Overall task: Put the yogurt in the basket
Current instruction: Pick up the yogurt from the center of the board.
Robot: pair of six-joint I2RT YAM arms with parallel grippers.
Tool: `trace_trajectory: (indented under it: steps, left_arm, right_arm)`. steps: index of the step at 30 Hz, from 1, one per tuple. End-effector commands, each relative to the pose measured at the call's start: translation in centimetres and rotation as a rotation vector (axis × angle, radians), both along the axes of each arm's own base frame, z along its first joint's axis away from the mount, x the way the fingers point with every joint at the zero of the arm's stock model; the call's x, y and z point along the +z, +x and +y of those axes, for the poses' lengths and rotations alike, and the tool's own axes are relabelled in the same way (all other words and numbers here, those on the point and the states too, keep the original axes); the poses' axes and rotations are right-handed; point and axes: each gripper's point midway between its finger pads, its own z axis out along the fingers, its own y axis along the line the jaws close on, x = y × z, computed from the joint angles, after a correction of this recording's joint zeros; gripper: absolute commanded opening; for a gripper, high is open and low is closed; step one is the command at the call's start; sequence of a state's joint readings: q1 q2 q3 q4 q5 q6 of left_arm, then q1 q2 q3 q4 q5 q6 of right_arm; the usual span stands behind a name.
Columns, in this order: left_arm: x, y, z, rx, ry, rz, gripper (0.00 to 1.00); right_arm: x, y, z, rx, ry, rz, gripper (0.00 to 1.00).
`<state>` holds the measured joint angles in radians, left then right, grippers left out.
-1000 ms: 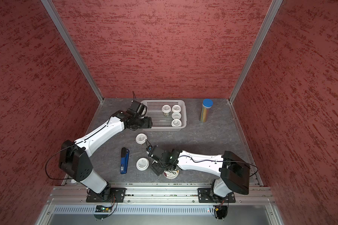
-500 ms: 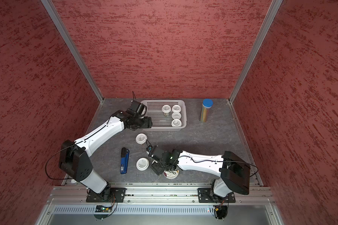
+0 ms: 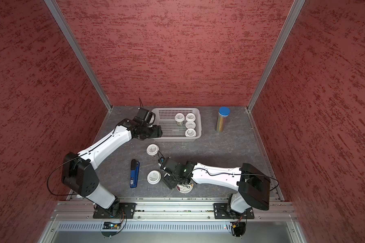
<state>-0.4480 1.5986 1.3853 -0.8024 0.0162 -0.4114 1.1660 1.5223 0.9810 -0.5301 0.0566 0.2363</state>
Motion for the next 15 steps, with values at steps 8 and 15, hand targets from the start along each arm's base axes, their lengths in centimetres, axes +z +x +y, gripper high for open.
trace_trajectory:
  steps: [8,15]
  left_arm:
    - [1.3,-1.4,1.5,0.023,0.022,-0.033,0.79]
    - [1.0,-1.4,2.2,0.052,-0.004,-0.043,0.79]
  right_arm:
    - [4.4,3.1,0.4,-0.061,0.061,-0.049,0.73]
    - [8.0,6.1,-0.1,-0.129,0.083,-0.101,0.73]
